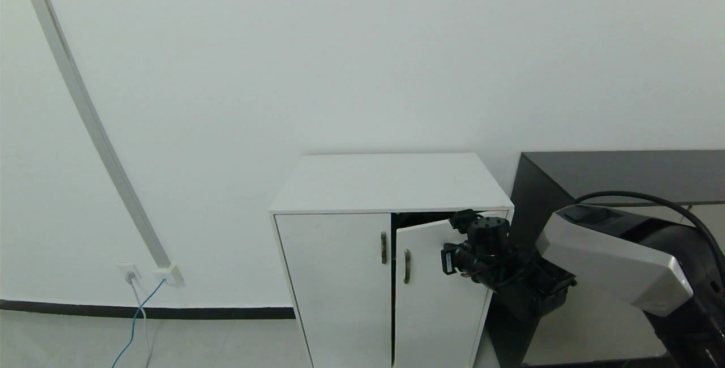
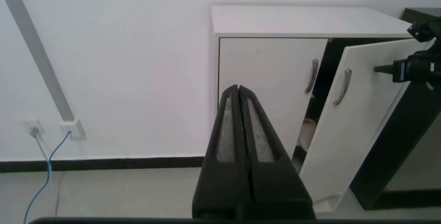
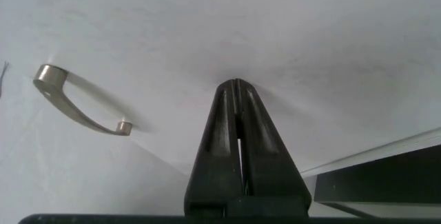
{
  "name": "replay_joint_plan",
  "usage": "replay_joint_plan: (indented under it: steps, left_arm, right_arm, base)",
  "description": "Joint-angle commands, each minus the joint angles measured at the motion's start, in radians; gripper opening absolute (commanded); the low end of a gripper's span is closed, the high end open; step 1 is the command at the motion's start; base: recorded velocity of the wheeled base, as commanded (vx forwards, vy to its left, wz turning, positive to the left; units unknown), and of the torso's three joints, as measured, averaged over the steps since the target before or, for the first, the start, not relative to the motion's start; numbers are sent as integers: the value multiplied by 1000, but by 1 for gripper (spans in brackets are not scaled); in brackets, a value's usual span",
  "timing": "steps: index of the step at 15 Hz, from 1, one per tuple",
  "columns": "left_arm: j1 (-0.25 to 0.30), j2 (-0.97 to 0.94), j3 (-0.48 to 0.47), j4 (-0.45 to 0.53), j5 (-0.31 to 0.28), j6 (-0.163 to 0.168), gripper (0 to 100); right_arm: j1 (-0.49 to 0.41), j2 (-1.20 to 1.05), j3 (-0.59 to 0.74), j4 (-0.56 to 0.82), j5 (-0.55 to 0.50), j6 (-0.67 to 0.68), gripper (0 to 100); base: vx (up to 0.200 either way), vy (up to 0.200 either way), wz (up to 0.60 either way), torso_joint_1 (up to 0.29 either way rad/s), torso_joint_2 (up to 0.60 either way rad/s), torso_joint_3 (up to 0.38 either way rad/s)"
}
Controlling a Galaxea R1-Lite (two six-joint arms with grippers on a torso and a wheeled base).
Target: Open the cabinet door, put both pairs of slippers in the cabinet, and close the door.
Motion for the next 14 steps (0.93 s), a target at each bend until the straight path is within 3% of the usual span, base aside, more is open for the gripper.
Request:
replay_joint_plan:
  steps: [1, 14]
  left_arm:
    - [0, 0, 0, 0, 1, -1, 0]
    - [0, 0, 0, 0, 2, -1, 0]
  right_arm:
    - [-8, 8, -23, 11, 0, 0, 0]
    - [-56, 62, -170, 96, -2, -1, 0]
  base:
    - [0, 0, 0, 0, 0, 0]
    - [0, 0, 0, 0, 0, 0]
